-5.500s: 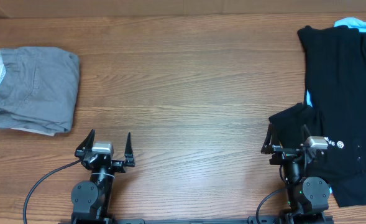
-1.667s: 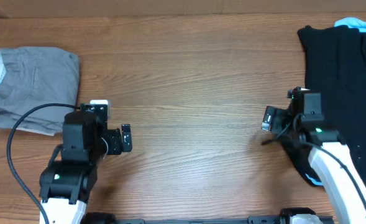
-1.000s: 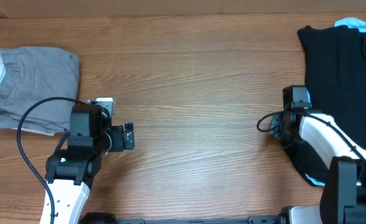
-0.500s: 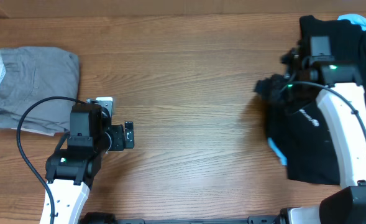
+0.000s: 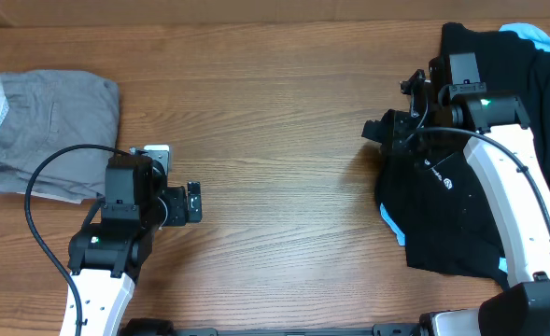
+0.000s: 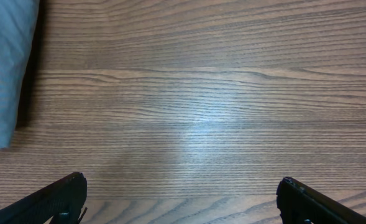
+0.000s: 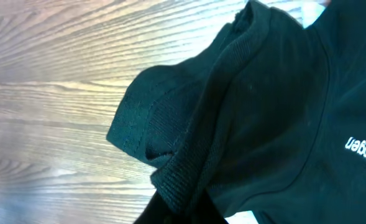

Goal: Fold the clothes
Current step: 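Reach the right gripper into the clothes pile and grasp the black shirt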

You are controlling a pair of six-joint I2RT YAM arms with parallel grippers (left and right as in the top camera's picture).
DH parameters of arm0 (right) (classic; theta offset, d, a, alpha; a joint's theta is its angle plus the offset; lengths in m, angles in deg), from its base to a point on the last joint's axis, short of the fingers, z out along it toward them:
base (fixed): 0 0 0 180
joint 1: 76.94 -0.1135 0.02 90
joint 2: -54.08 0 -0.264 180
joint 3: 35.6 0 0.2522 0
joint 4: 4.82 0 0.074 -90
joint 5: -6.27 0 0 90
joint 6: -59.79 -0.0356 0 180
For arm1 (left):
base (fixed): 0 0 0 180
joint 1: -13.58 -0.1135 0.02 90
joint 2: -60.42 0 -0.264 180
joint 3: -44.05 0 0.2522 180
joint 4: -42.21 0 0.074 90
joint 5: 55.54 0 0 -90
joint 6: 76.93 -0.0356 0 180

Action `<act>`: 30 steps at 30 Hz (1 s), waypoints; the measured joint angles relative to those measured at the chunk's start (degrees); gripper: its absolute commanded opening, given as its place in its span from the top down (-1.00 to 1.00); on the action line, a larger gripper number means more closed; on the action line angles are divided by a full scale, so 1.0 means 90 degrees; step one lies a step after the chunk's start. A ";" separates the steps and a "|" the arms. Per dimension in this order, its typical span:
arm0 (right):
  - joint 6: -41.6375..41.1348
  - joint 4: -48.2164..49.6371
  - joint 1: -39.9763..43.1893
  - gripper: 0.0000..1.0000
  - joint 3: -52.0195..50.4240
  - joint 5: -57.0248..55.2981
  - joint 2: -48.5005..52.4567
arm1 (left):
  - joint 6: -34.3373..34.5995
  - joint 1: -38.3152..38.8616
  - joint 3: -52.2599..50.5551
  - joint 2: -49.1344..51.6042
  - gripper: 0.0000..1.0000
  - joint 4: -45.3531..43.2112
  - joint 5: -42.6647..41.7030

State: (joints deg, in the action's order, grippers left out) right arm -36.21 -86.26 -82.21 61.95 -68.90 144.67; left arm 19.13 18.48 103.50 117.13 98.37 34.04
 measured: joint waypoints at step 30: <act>-0.0002 0.3718 -0.0126 0.04 -0.3359 -0.0974 -0.0032 | 0.0000 0.0000 0.0005 0.0000 -0.99 -0.0039 -0.0046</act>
State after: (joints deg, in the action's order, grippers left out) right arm -36.24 -52.79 -83.35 31.72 -77.67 144.38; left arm 19.13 18.48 103.55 117.13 98.02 33.62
